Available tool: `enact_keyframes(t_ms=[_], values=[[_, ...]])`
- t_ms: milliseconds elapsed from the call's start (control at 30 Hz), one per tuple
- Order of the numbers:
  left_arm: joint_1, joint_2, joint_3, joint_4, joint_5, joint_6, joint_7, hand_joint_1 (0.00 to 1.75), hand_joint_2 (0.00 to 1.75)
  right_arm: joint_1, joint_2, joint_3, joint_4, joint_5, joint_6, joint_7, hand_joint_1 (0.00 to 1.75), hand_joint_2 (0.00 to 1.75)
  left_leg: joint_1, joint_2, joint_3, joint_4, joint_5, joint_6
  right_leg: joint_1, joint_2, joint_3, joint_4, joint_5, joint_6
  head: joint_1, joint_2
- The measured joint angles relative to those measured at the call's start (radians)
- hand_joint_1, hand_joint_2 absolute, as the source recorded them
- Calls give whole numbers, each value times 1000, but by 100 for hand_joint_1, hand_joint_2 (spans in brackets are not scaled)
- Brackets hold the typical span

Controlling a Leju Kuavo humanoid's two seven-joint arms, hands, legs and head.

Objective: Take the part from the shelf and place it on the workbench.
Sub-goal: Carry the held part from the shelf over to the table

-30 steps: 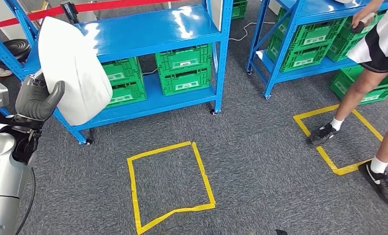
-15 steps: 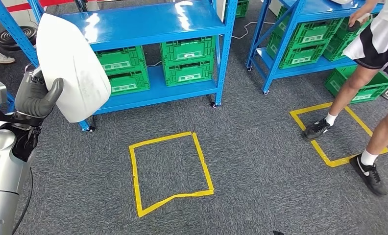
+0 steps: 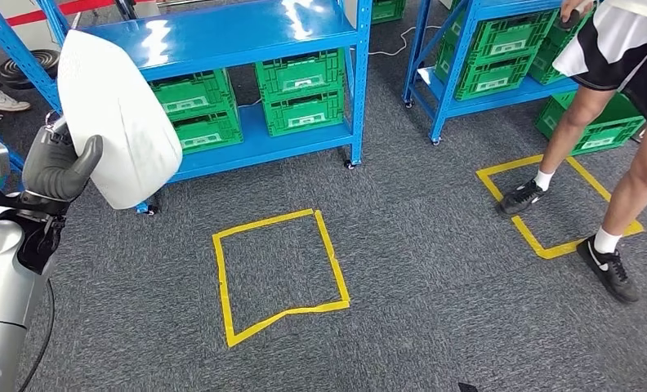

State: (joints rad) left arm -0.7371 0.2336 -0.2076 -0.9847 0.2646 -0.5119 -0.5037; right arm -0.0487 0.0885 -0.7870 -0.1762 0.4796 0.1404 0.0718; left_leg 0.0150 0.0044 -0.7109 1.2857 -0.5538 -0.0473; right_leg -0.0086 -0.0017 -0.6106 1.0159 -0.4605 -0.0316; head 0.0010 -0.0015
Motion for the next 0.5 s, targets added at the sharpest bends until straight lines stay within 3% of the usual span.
enact_keyframes(t_ms=[33,100,167,233,300,367,433,467,500], values=[[1,2,0,0,3,-1,-4,175,175,0,0,0,0,2,4,-4,0,175,0,0,43,-57,26,3,0,0,-5,1,5,2,0,0],[0,8,-1,-1,8,-2,-9,175,175,1,0,0,0,8,14,-14,0,175,-5,4,139,-199,48,11,2,-1,-12,4,12,9,0,0],[-1,19,0,-2,13,-2,-12,175,175,2,0,0,0,13,24,-23,0,175,-11,6,180,-271,38,20,3,-3,-17,5,20,20,0,0],[0,27,0,-2,16,-2,-13,175,175,4,-1,0,0,16,30,-29,0,175,-11,1,179,-280,42,32,3,-7,-20,5,26,31,1,0],[1,33,0,-2,17,-3,-15,175,175,6,-2,0,0,21,31,-30,0,175,-5,-6,173,-284,54,47,2,-8,-32,33,3,42,2,0],[3,37,0,-1,17,-5,-17,175,175,6,-2,1,0,23,31,-30,0,175,-3,-12,162,-285,63,57,0,-5,-74,135,-63,53,4,0],[6,42,0,2,17,-9,-17,175,175,7,-2,1,0,24,31,-30,0,175,-3,-21,149,-280,70,58,-2,-4,-121,258,-120,59,4,0],[7,45,0,3,18,-10,-17,175,175,8,-2,1,0,25,32,-29,0,175,-3,-26,142,-277,73,57,-3,-4,-126,283,-125,60,4,0],[9,48,-1,4,18,-11,-17,175,175,8,-2,1,0,25,32,-29,0,175,-2,-32,137,-273,75,55,-3,-3,-112,270,-113,60,4,0]])
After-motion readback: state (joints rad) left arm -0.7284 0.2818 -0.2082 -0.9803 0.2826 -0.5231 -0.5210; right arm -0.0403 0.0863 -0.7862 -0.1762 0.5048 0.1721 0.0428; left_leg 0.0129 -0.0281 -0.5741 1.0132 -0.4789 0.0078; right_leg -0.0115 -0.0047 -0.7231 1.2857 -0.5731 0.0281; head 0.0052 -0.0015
